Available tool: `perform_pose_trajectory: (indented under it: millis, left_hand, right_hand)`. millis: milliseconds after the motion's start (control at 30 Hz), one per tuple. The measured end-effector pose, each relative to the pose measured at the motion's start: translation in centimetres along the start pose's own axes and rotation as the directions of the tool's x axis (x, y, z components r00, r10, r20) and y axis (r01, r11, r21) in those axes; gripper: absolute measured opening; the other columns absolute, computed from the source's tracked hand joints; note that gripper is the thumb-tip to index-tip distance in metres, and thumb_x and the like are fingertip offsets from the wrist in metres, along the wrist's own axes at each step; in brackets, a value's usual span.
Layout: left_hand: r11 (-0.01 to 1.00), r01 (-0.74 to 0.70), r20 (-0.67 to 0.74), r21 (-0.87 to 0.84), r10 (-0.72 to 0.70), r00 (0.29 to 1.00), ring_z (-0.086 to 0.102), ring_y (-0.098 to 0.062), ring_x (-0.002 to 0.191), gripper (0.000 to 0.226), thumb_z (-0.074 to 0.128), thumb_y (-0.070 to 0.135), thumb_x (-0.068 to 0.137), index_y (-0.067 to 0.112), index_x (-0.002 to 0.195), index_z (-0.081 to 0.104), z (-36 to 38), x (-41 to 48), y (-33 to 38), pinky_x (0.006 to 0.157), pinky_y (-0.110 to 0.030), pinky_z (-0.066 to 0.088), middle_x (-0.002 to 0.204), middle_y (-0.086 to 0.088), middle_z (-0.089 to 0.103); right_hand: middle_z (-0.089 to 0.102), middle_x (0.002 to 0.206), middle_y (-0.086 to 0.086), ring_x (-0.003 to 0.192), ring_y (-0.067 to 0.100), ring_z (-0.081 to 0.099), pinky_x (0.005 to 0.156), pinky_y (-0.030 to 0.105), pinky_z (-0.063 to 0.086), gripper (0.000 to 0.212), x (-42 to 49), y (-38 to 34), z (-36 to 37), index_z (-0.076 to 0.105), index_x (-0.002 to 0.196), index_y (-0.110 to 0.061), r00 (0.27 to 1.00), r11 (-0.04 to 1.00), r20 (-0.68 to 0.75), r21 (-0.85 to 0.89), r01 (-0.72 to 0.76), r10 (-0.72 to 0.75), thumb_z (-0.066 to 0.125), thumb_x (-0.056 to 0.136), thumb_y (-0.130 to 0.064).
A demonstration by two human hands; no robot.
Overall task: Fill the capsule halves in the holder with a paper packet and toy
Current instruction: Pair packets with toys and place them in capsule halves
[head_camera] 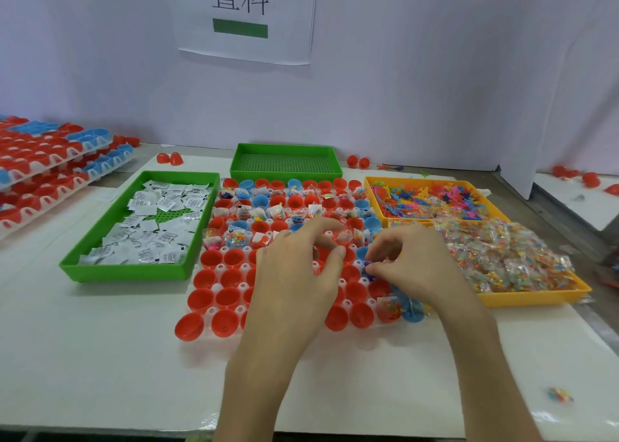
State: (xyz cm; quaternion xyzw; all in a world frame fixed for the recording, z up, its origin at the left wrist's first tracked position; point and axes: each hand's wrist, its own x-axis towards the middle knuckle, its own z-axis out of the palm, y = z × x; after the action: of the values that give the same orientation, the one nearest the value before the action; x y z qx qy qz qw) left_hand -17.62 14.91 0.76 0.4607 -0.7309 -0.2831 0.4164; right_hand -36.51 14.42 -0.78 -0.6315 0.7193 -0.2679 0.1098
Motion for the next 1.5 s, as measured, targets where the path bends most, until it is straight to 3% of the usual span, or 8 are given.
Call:
perform_pose_trajectory:
  millis: [133,367,600,733,933,1167,1300,1500]
  left_hand:
    - [1.0,-0.002,-0.001,-0.003,0.002,1.0,0.061,-0.011,0.093,0.02,0.065,0.025,0.093,0.038,0.11,0.065,0.0,-0.1,0.1,0.095,-0.049,0.048,0.084,0.023,0.064]
    - [1.0,-0.017,-0.019,-0.01,0.017,1.0,0.061,-0.012,0.093,0.017,0.065,0.023,0.094,0.035,0.105,0.068,-0.3,0.0,0.3,0.096,-0.049,0.047,0.085,0.02,0.065]
    - [1.0,-0.011,-0.057,-0.021,0.01,0.998,0.061,-0.007,0.09,0.019,0.066,0.024,0.093,0.042,0.098,0.064,-1.0,0.3,-0.4,0.096,-0.049,0.048,0.082,0.022,0.064]
    - [1.0,-0.025,-0.059,0.003,0.025,0.998,0.06,-0.001,0.087,0.021,0.067,0.026,0.092,0.046,0.097,0.061,-1.1,0.4,-0.8,0.093,-0.045,0.05,0.081,0.023,0.064]
    - [0.995,0.038,-0.049,0.088,-0.034,0.998,0.059,0.011,0.085,0.019,0.064,0.018,0.094,0.033,0.102,0.071,-5.0,2.2,-4.0,0.069,-0.006,0.042,0.089,0.026,0.065]
    - [0.821,0.33,-0.08,0.466,-0.332,0.94,0.066,-0.023,0.095,0.031,0.067,0.018,0.094,0.024,0.124,0.068,-12.9,8.1,-11.4,0.079,-0.034,0.05,0.132,-0.006,0.064]
    - [0.765,0.403,-0.016,0.502,-0.458,0.889,0.061,-0.026,0.088,0.033,0.077,0.013,0.085,0.012,0.116,0.071,-12.8,9.0,-14.0,0.075,-0.034,0.049,0.108,-0.009,0.065]
    - [0.795,0.445,-0.213,0.412,-0.391,0.896,0.062,-0.021,0.063,0.005,0.077,0.008,0.083,0.013,0.083,0.078,-11.8,8.8,-14.4,0.058,-0.028,0.048,0.074,-0.001,0.069]
  right_hand:
    - [0.067,0.069,-0.022,0.081,-0.001,0.062,0.096,0.041,0.05,0.021,0.7,-0.8,-0.3,0.069,0.064,-0.041,0.996,0.982,0.084,-0.184,0.037,-0.022,0.084,0.076,-0.032]
    - [0.062,0.078,-0.022,0.096,0.007,0.056,0.101,0.045,0.042,0.003,0.5,-0.8,-0.1,0.077,0.079,-0.038,0.997,0.964,0.061,-0.26,0.056,-0.042,0.08,0.08,-0.039]
    - [0.062,0.071,-0.028,0.083,-0.004,0.055,0.101,0.05,0.044,0.038,-0.3,-0.8,-1.3,0.057,0.07,-0.049,0.998,0.993,0.067,-0.118,0.03,-0.022,0.081,0.079,-0.021]
    - [0.065,0.084,-0.026,0.085,-0.004,0.056,0.09,0.037,0.047,0.033,-0.4,-0.4,-1.9,0.062,0.077,-0.051,0.995,0.997,0.087,-0.056,0.054,-0.049,0.083,0.076,-0.026]
    - [0.069,0.09,-0.022,0.081,-0.008,0.061,0.057,0.01,0.04,0.017,1.5,2.2,-3.9,0.071,0.086,-0.041,0.992,0.993,-0.122,0.108,0.048,-0.034,0.073,0.088,-0.024]
    - [0.068,0.123,0.008,0.101,0.018,0.06,0.078,0.027,0.043,0.023,9.4,8.0,-4.6,0.07,0.118,-0.016,0.96,0.971,-0.158,-0.019,-0.236,0.231,0.063,0.096,-0.022]
    - [0.061,0.136,0.011,0.121,0.027,0.058,0.095,0.036,0.046,0.042,12.1,8.7,-2.8,0.064,0.13,-0.011,0.958,0.949,0.051,-0.161,-0.271,0.282,0.07,0.093,-0.03]
    - [0.074,0.106,0.004,0.092,0.015,0.063,0.077,0.03,0.049,0.007,12.7,8.8,-2.2,0.077,0.089,-0.022,0.967,0.958,-0.09,-0.142,-0.25,0.239,0.079,0.084,-0.019]
